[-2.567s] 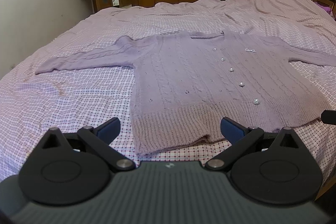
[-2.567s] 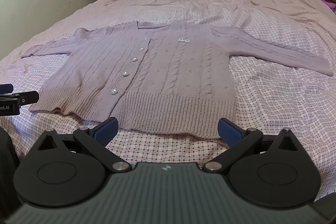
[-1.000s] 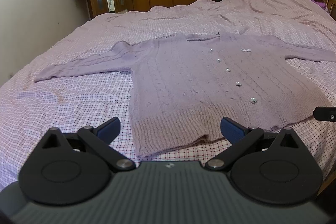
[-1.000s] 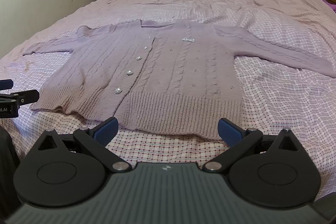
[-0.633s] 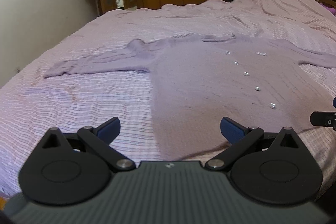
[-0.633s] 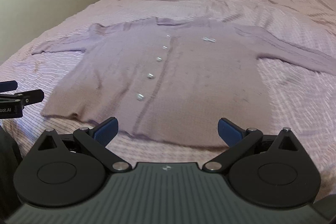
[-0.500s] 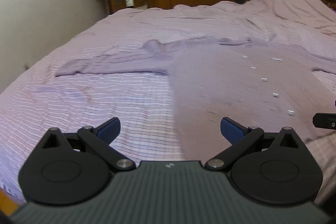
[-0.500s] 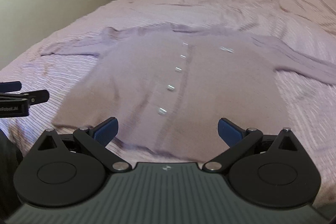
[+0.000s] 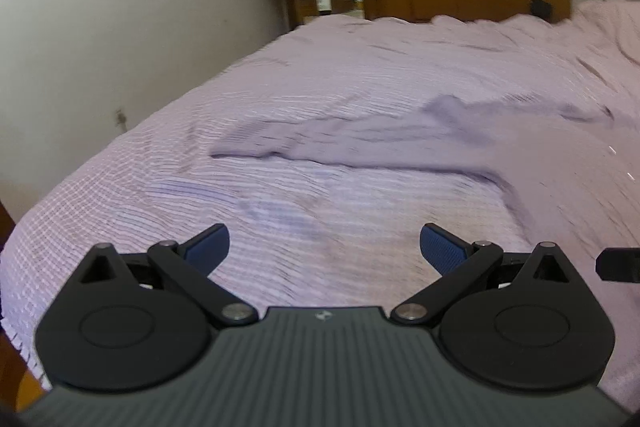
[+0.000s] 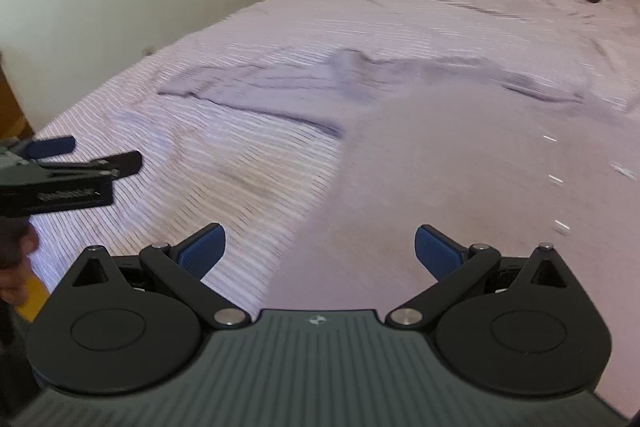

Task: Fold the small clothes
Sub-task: 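Move the right gripper to the cuff of a cardigan sleeve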

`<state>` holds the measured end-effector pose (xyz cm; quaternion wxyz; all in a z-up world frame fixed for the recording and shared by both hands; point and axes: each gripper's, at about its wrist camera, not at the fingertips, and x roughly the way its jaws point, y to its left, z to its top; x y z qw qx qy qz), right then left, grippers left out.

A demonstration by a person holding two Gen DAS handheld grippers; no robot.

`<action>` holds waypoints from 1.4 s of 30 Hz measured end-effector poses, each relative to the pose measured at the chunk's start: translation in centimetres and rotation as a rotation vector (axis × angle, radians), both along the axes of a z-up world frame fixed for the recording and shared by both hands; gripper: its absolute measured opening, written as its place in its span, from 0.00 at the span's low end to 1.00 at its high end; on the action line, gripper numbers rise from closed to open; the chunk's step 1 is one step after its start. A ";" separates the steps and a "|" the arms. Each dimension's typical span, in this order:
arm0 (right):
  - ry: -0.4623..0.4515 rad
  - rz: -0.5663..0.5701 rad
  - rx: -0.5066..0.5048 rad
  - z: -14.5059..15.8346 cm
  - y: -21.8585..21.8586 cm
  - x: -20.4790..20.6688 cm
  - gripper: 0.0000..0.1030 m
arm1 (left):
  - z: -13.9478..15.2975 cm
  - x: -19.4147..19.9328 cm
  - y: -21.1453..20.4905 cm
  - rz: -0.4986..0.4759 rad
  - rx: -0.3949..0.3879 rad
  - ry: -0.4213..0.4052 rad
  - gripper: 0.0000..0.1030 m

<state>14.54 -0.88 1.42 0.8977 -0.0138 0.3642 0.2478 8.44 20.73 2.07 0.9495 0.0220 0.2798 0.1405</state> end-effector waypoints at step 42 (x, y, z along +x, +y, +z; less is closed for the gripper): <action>0.151 0.133 -0.035 -7.4 42.2 23.2 0.79 | -6.6 13.1 29.4 0.349 -0.254 0.117 1.00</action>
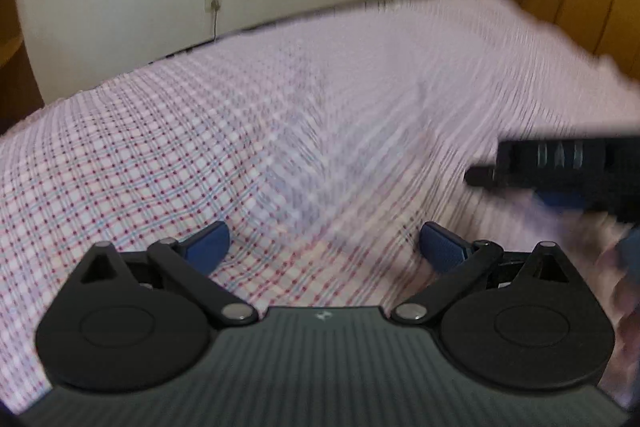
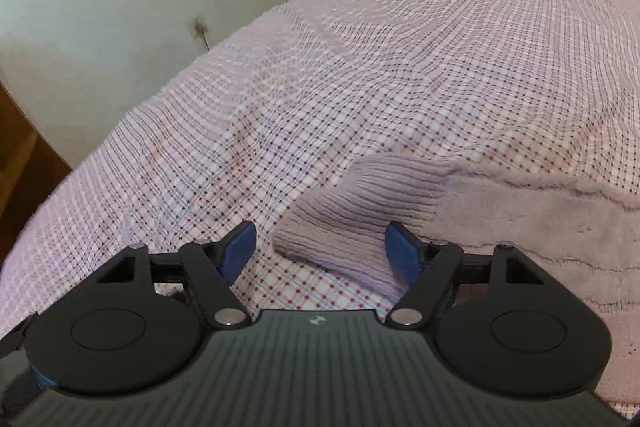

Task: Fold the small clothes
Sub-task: 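Move the right gripper to the cuff of a cardigan sleeve, then close the right gripper on the sleeve cuff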

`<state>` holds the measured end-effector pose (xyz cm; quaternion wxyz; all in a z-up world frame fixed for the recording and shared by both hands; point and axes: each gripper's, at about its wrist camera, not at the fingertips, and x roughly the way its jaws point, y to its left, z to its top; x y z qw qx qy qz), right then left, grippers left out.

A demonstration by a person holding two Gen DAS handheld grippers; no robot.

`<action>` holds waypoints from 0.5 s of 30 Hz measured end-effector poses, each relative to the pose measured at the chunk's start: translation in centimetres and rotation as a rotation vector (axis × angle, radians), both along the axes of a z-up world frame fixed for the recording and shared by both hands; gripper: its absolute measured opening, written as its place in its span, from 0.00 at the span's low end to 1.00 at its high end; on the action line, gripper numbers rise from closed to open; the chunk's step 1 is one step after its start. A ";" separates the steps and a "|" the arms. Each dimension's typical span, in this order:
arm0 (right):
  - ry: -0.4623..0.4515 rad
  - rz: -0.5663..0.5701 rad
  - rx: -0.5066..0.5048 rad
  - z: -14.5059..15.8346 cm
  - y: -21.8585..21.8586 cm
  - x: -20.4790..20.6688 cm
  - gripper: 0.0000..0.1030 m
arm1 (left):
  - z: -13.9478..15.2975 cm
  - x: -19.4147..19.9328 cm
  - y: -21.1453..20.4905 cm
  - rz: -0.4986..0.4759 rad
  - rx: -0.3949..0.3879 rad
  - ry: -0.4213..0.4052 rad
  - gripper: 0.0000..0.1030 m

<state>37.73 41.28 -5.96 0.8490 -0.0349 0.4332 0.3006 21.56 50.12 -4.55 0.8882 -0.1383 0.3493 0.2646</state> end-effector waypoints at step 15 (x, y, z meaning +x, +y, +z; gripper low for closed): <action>-0.116 -0.057 -0.049 -0.3 -2.7 -0.8 0.08 | 1.0 -1.8 1.0 -0.002 -0.072 -0.115 1.00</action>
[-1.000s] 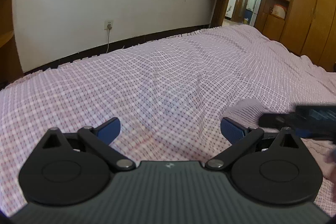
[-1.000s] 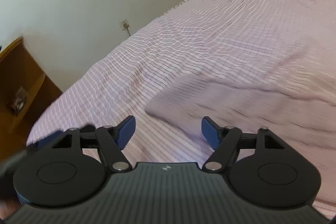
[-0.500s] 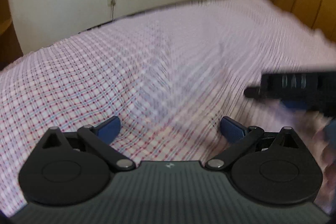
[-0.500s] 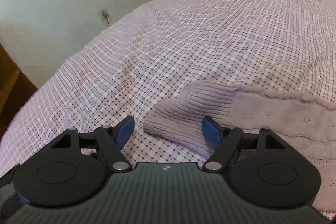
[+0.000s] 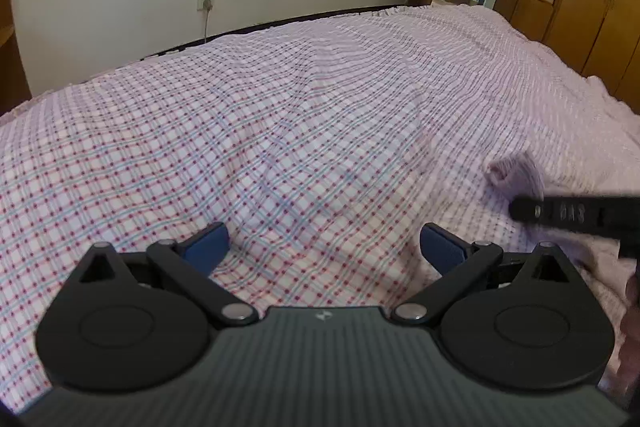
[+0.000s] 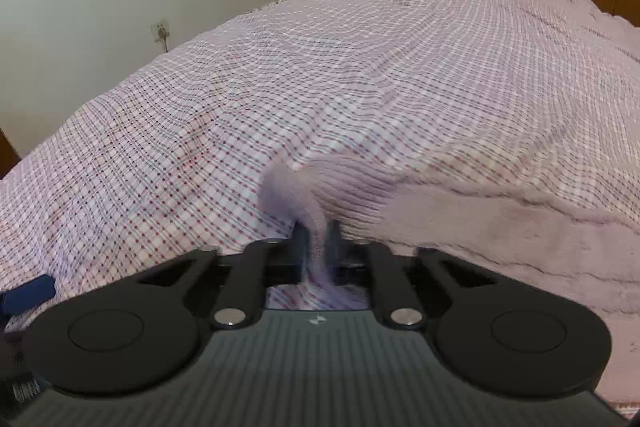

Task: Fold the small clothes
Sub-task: 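Close the right gripper on the sleeve cuff, then lift the sleeve with the right gripper and fold it across the cardigan body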

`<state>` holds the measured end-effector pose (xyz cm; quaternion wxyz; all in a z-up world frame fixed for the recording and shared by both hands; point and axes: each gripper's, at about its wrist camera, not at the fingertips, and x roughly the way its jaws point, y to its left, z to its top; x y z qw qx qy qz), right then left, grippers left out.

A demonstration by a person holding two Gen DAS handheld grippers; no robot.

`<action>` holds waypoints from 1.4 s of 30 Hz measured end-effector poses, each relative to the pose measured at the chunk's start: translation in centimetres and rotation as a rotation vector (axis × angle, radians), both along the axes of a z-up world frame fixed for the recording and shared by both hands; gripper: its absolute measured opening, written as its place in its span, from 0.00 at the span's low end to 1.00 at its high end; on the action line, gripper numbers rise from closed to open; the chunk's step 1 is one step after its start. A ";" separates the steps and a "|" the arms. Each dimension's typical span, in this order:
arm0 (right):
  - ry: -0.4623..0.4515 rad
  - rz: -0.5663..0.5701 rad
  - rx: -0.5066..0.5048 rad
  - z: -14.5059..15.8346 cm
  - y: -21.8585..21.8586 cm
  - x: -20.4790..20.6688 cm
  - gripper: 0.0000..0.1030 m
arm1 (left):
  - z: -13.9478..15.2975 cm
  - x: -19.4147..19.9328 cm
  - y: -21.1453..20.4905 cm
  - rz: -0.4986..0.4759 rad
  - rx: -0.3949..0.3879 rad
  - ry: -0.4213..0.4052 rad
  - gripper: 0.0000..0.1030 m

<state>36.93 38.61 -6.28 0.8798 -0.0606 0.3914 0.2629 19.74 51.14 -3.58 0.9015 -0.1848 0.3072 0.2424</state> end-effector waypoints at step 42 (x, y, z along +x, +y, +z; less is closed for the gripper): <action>-0.161 -0.274 0.087 14.2 -28.7 -4.5 0.07 | 6.9 6.0 -22.4 -0.462 -0.025 -0.095 1.00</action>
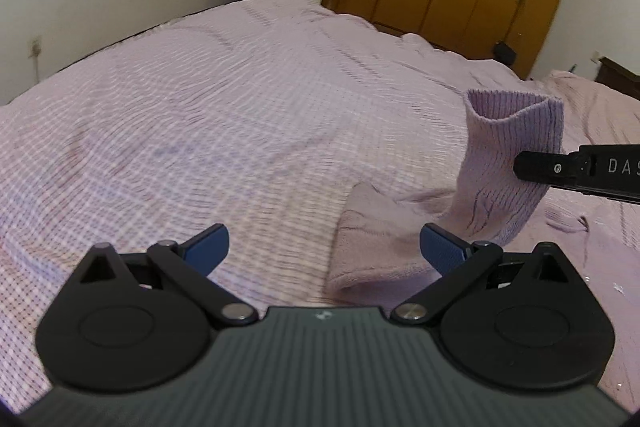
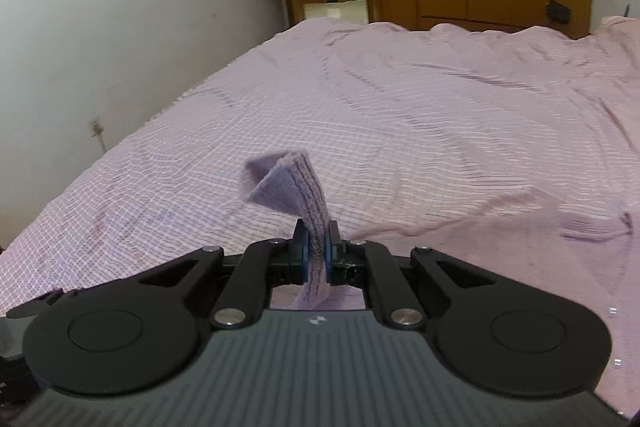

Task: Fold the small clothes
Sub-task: 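Lift the sleeve with the right gripper and fold it across the cardigan body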

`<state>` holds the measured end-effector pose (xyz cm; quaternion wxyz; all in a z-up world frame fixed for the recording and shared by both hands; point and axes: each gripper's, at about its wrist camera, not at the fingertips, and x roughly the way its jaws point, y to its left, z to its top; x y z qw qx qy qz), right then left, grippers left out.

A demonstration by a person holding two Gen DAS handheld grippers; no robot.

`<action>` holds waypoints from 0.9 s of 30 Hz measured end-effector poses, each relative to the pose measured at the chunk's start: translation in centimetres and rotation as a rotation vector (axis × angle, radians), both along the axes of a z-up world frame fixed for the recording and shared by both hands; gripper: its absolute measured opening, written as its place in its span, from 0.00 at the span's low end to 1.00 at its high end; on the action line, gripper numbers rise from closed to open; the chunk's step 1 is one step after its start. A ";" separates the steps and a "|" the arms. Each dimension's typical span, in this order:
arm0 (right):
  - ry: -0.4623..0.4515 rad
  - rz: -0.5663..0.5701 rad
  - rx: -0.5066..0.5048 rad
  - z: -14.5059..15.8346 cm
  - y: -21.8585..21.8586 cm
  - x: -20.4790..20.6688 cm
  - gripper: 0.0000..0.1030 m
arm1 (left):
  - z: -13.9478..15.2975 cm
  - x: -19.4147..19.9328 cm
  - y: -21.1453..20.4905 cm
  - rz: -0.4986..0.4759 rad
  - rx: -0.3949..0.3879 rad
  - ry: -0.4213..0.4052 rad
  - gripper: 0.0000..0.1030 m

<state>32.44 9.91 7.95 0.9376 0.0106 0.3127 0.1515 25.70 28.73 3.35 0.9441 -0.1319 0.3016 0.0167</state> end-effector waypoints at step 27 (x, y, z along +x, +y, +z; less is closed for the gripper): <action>-0.040 -0.189 -0.037 2.9 -18.7 0.6 0.06 | -2.3 2.2 -7.0 -0.072 0.057 0.077 1.00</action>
